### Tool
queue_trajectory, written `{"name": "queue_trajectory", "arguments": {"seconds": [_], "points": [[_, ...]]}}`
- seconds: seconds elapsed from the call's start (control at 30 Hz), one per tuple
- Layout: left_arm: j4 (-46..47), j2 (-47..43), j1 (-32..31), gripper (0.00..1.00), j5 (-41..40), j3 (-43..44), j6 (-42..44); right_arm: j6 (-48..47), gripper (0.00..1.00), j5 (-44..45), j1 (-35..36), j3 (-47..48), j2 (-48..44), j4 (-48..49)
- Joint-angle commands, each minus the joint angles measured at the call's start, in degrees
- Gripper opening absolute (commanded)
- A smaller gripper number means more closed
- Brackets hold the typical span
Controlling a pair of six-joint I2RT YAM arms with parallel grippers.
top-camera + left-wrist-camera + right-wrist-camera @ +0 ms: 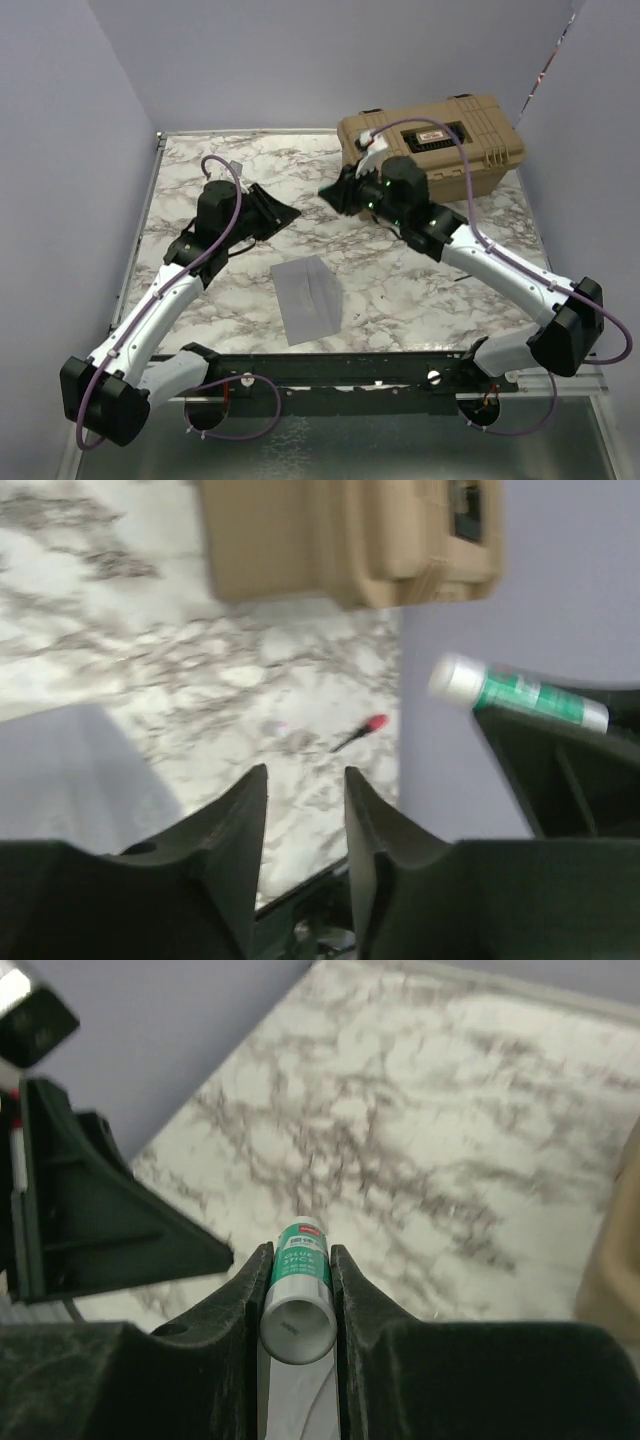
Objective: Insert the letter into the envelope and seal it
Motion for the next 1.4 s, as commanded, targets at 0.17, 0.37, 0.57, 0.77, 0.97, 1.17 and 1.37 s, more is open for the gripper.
{"name": "queue_trajectory", "arguments": {"seconds": [0.17,0.37,0.57,0.77,0.97,1.17,1.37], "points": [[-19.6,5.3,0.1,0.28,-21.1,-1.9,17.5,5.3,0.01,13.4,17.2,-10.7,3.4,-11.4],[-15.7,15.0,0.1,0.19,-14.7,-2.3,24.7,4.5,0.01,11.8,22.2,-5.3,15.0,-18.2],[-5.3,19.9,0.1,0.0,-5.8,-7.8,26.5,9.9,0.01,9.8,22.8,-5.6,17.6,-18.9],[0.2,23.4,0.1,0.0,-1.1,-11.6,26.5,12.8,0.01,9.3,22.9,-5.1,20.4,-20.5],[2.5,24.9,0.1,0.0,-3.2,-14.1,28.4,14.4,0.01,11.5,22.8,-2.7,24.5,-20.5],[0.9,28.6,0.1,0.0,-6.2,-14.4,27.4,18.1,0.0,16.2,22.8,0.1,27.1,-23.4],[-0.5,30.3,0.1,0.0,-7.4,-14.0,27.0,19.0,0.0,18.4,22.9,-0.1,27.7,-25.4]]}}
